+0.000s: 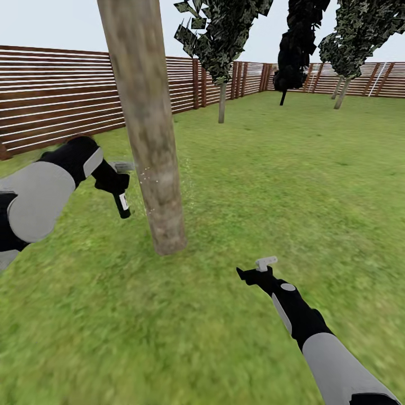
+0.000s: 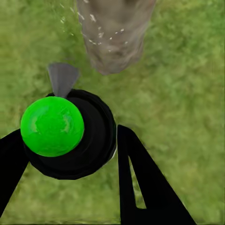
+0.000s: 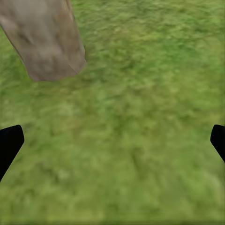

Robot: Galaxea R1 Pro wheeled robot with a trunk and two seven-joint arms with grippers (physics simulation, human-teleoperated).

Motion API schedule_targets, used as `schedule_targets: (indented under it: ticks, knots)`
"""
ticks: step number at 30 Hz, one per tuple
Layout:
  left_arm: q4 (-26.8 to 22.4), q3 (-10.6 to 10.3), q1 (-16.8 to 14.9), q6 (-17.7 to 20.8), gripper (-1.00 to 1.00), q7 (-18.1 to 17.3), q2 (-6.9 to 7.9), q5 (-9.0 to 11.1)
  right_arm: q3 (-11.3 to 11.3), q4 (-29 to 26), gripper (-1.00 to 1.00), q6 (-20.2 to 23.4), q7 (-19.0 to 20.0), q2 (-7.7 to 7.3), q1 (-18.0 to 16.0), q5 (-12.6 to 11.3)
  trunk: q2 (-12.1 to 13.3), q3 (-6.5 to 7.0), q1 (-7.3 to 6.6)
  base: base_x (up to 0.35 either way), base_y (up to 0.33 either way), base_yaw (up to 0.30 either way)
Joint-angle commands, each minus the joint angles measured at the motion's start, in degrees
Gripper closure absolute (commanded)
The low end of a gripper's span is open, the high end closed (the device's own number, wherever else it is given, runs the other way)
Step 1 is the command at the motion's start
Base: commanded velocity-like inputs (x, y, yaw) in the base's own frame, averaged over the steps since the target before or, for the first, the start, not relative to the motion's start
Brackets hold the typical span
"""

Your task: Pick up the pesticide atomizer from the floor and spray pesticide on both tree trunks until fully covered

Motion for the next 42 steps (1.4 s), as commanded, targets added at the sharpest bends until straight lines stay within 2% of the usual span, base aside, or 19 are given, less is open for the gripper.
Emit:
schedule_targets:
  ticks: [1, 6, 13, 19, 21, 22, 24, 27, 29, 31, 33, 36, 39, 42]
  knots:
    - [-0.1, 0.2, 1.0, 0.2, 1.0, -0.5, -0.15, -0.8, 0.1, -0.1, -1.0, 0.3, 0.1, -0.04, 0.0, 0.2, 0.0, -0.04, -0.01, 0.0, 0.0, 0.0]
    - [-0.6, 0.3, 7.9, -0.3, 1.0, -0.6, -0.36, -0.6, 0.1, 0.0, -1.0, 0.3, 0.1, -0.04, 0.0, 0.2, 0.0, -0.04, -0.01, 0.0, 0.0, 0.0]
    - [-0.7, 0.7, 12.8, -0.7, 1.0, -1.0, -0.46, -0.2, 0.2, 0.0, -1.0, 0.3, 0.1, -0.04, 0.0, 0.2, 0.0, -0.04, -0.01, 0.0, 0.0, 0.0]
    - [-1.2, 0.9, 17.8, -2.9, 1.0, -1.0, -0.27, -0.2, 0.2, 0.1, -1.0, 0.3, 0.1, -0.04, 0.0, 0.2, 0.0, -0.04, -0.01, 0.0, 0.0, 0.0]
    - [-2.3, 1.0, 22.0, -9.2, 1.0, -0.5, -0.37, -0.2, 0.3, 0.1, -1.0, 0.3, 0.1, -0.02, 0.0, 0.3, 0.0, -0.04, -0.01, 0.0, 0.0, 0.0]
    - [-2.4, 1.0, 23.2, -10.9, 1.0, -0.5, -0.37, -0.2, 0.3, 0.1, -1.0, 0.3, 0.1, 0.0, 0.0, 0.3, 0.0, -0.04, -0.01, 0.0, 0.0, 0.0]
    - [-2.5, 1.1, 25.9, -12.5, 1.0, -0.4, -0.4, -0.2, 0.3, 0.1, -1.0, 0.3, 0.2, -0.03, 0.0, 0.2, 0.0, -0.04, -0.01, 0.0, 0.0, 0.0]
    - [-2.6, 1.1, 30.7, -13.6, 1.0, -0.5, -1.63, -0.1, 0.3, 0.0, -1.0, 0.3, 0.2, -0.04, 0.0, 0.2, 0.0, -0.04, -0.01, 0.0, 0.0, 0.0]
    - [-2.9, 1.1, 33.5, -18.2, 1.0, -0.4, -3.23, 1.1, 0.3, 0.0, -1.0, 0.3, 0.2, -0.04, 0.0, 0.2, 0.0, -0.04, -0.01, 0.0, 0.0, 0.0]
    - [-3.0, 1.1, 35.4, -21.2, 1.0, -0.4, -4.14, 4.4, 0.3, 0.0, -1.0, 0.3, 0.2, -0.02, 0.0, 0.2, 0.0, -0.04, -0.01, 0.06, -0.003, 0.0]
    - [-3.2, 1.1, 36.2, -21.8, 1.0, -0.4, -4.28, 6.0, 0.3, 0.0, -1.0, 0.4, 0.2, -0.02, 0.0, 0.2, 0.0, -0.04, -0.01, 0.165, -0.086, 0.057]
    - [-5.0, 1.1, 37.7, -22.6, 1.0, -0.4, -4.17, 7.2, 0.3, 0.1, -1.0, 0.3, 0.2, 0.04, 0.0, 0.2, 0.0, -0.04, -0.01, 0.253, -0.114, 0.224]
    - [-6.7, 1.1, 40.6, -25.7, 1.0, -0.4, -3.99, 9.4, 0.4, 0.3, -1.0, 0.3, 0.2, 0.1, 0.0, 0.2, 0.0, -0.04, -0.01, 0.307, -0.021, 0.133]
    - [-8.9, 1.0, 42.1, -26.0, 1.0, -0.5, -4.12, 9.8, 0.4, 0.3, -1.0, 0.3, 0.2, 0.13, 0.0, 0.2, 0.0, -0.04, -0.01, 0.087, -0.002, 0.015]
